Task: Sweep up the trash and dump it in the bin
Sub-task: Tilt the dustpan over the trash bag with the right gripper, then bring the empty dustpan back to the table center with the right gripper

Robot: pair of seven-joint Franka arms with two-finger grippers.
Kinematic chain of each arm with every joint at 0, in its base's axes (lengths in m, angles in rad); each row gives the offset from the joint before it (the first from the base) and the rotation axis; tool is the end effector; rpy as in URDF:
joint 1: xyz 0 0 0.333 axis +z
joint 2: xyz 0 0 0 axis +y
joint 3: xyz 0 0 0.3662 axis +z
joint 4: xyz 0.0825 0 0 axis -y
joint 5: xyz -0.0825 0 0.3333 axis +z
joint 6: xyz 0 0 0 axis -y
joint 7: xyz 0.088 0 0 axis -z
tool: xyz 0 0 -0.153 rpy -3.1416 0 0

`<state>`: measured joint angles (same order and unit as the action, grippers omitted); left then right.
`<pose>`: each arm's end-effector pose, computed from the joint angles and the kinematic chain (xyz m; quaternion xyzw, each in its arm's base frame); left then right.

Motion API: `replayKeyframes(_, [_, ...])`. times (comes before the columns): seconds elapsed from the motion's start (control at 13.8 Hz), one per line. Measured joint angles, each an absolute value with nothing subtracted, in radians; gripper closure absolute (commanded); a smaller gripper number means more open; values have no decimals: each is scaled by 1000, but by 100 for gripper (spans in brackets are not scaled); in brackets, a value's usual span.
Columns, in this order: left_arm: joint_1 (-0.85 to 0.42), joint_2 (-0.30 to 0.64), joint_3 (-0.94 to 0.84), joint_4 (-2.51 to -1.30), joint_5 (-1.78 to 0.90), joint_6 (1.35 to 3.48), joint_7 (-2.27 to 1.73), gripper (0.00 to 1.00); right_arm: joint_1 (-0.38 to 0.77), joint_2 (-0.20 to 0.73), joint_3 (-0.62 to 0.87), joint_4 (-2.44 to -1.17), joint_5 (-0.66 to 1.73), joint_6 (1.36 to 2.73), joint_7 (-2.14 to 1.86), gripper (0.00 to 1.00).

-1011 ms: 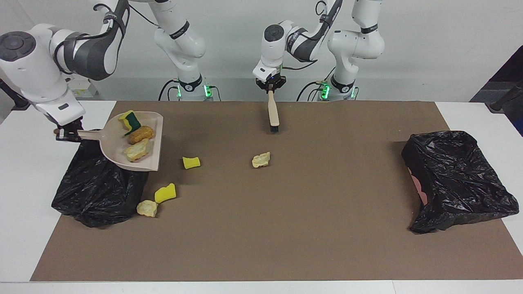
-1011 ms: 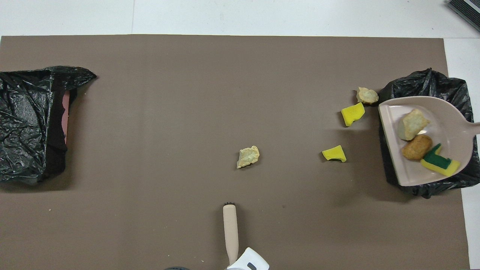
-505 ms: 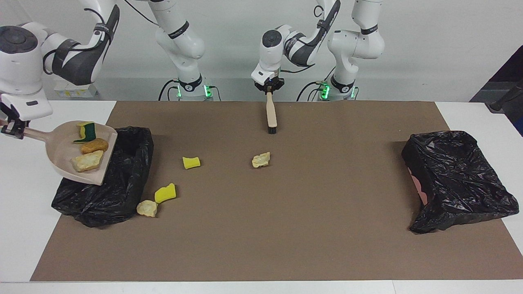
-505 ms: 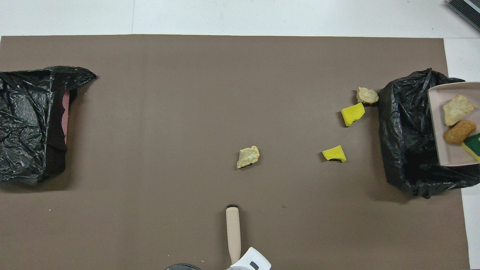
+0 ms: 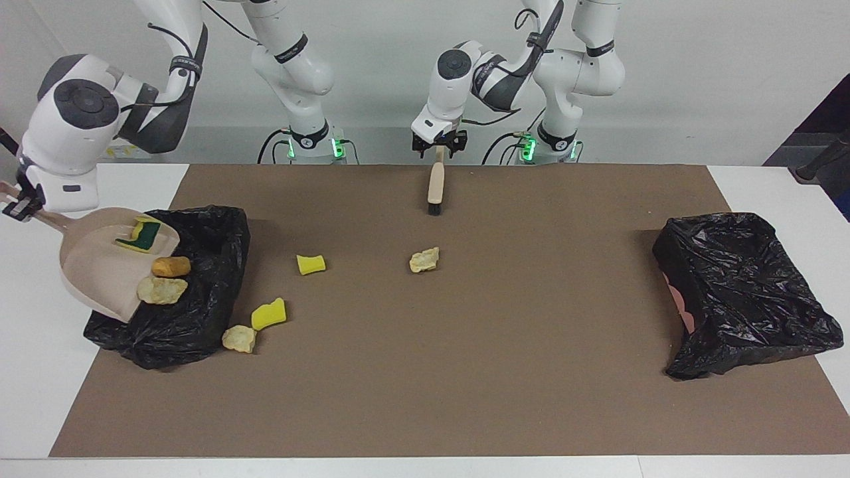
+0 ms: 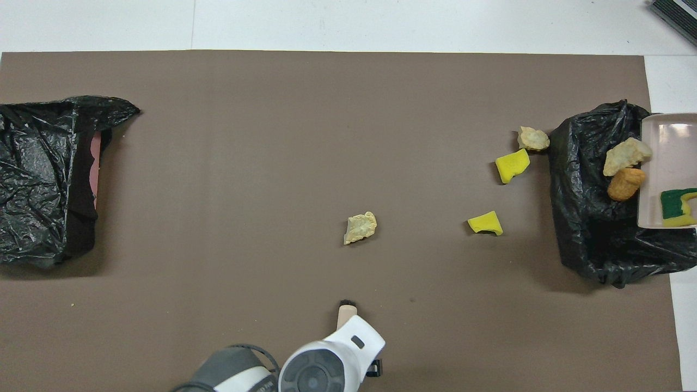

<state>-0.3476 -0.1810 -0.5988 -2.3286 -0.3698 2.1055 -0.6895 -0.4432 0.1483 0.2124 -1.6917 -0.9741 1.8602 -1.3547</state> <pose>0.2194 -0.3692 0.4269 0.9938 -0.0226 -0.0972 0.0494 0.5427 -0.2399 0.5727 0.6860 0.5822 -0.3024 0.3147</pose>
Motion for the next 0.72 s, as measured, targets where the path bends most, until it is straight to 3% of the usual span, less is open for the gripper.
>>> replayKeyframes(0.43, [-334,-168,-206,-2164,-83,2050,-315,0,-365,137,214,-1691,-1234,1816,-1347,100])
replayKeyframes(0.72, [-267,-128,-84,-2017,-20,1969,-116,0,-356,117,223,-1670,-1260,1816,-1405,100])
